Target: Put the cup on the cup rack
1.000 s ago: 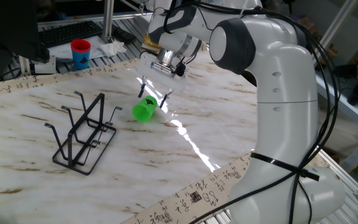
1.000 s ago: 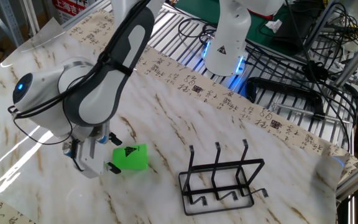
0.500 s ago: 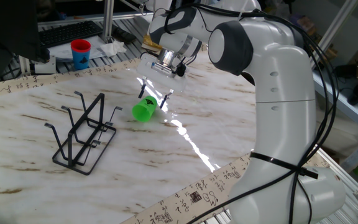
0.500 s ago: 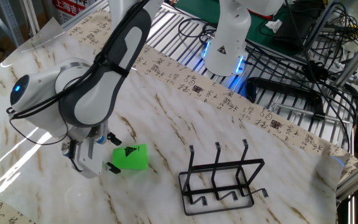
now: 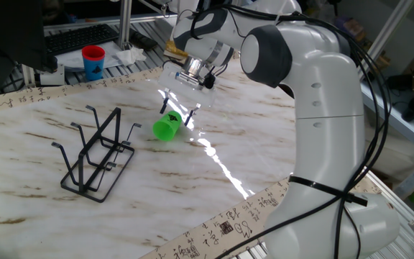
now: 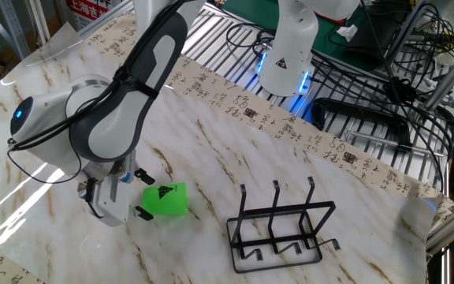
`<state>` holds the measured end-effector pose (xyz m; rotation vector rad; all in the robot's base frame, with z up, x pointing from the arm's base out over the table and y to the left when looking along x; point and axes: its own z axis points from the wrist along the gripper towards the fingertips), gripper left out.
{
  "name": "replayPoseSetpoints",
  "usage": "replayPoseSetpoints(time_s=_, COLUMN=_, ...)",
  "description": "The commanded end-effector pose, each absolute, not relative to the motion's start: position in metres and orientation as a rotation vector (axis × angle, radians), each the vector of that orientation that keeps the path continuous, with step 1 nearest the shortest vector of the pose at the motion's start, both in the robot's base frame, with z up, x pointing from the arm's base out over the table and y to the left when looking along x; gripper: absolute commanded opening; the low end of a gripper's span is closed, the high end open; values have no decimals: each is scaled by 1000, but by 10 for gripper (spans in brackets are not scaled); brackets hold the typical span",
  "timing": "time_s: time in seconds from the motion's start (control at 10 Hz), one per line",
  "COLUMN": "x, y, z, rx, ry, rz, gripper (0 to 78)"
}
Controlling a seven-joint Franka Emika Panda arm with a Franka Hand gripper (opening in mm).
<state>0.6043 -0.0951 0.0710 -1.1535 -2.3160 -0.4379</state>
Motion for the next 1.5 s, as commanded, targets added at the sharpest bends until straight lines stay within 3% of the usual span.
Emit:
replayPoseSetpoints(time_s=0.1, x=605, y=-96, z=72, rx=-1152, ry=-2314, rz=-448, gripper=774)
replayPoseSetpoints(time_s=0.8, x=603, y=-96, z=72, rx=-1152, ry=-2309, rz=-470, gripper=774)
replayPoseSetpoints(time_s=0.9, x=603, y=-96, z=72, rx=-1152, ry=-2309, rz=-470, gripper=12)
replayPoseSetpoints(time_s=1.5, x=603, y=-96, z=72, rx=-1152, ry=-2309, rz=-470, gripper=12)
